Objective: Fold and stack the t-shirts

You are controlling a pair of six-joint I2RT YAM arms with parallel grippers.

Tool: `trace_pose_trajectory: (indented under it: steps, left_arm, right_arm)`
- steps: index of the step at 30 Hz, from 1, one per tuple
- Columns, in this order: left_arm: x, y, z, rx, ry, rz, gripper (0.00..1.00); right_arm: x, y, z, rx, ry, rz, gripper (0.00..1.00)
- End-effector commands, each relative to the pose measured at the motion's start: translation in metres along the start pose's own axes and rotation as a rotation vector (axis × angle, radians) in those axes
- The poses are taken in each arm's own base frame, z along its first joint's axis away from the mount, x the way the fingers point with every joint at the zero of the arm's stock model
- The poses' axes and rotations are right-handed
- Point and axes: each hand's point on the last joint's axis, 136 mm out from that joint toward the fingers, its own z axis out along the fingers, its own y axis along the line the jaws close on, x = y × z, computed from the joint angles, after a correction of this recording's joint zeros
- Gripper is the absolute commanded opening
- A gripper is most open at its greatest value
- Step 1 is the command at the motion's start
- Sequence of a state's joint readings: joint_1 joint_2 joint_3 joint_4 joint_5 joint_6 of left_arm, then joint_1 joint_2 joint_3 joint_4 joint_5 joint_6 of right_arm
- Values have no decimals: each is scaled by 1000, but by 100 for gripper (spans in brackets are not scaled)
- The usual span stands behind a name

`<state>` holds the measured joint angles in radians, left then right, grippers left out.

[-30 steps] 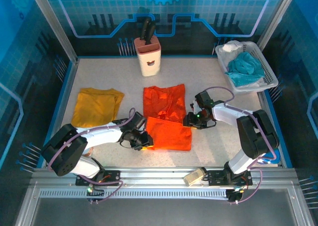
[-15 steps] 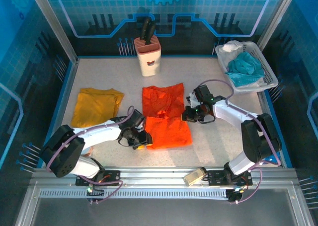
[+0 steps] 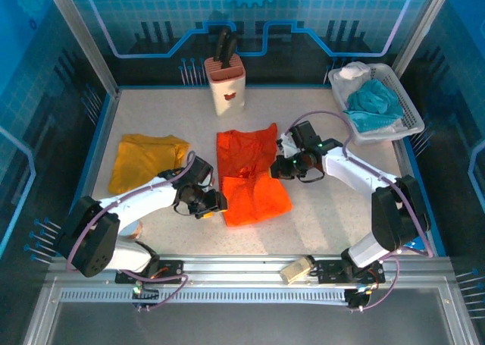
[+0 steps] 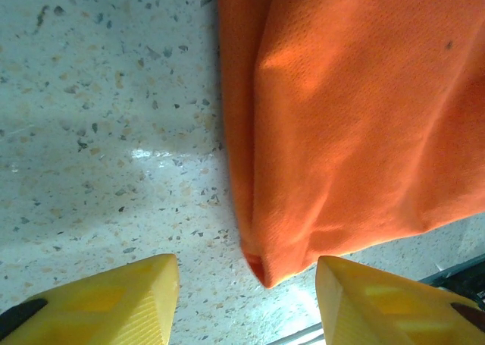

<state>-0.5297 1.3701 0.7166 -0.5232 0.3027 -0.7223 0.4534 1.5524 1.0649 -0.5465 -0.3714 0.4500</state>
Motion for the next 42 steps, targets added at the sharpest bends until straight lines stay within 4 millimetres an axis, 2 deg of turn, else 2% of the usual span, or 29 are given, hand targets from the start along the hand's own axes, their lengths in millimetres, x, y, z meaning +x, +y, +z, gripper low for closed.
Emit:
trace_pose_trajectory:
  steps: [1,6,11,16,20,23,33,37,42]
  left_arm:
    - [1,1,-2,-11,12,18,52]
    - [1,4,2,-11,15,9,52]
    - [0,3,8,-9,32,8,52]
    - [0,3,9,-9,36,5,52]
    - [1,4,10,-11,40,4,52]
    - [0,3,11,-10,42,-1,52]
    - [1,4,14,-8,49,-4,52]
    - [1,4,14,-10,50,-3,52]
    - [0,4,16,-8,53,-5,52]
  right_arm:
    - [7,8,7,64,40,-66,1]
    - [18,5,17,242,66,-106,0]
    - [24,14,27,314,80,-136,6]
    - [26,11,29,336,80,-122,11]
    - [28,8,26,364,73,-122,20]
    - [29,5,22,398,65,-120,34]
    - [37,-2,15,482,48,-135,34]
    - [39,3,9,548,30,-192,28]
    - [44,13,7,595,27,-253,31]
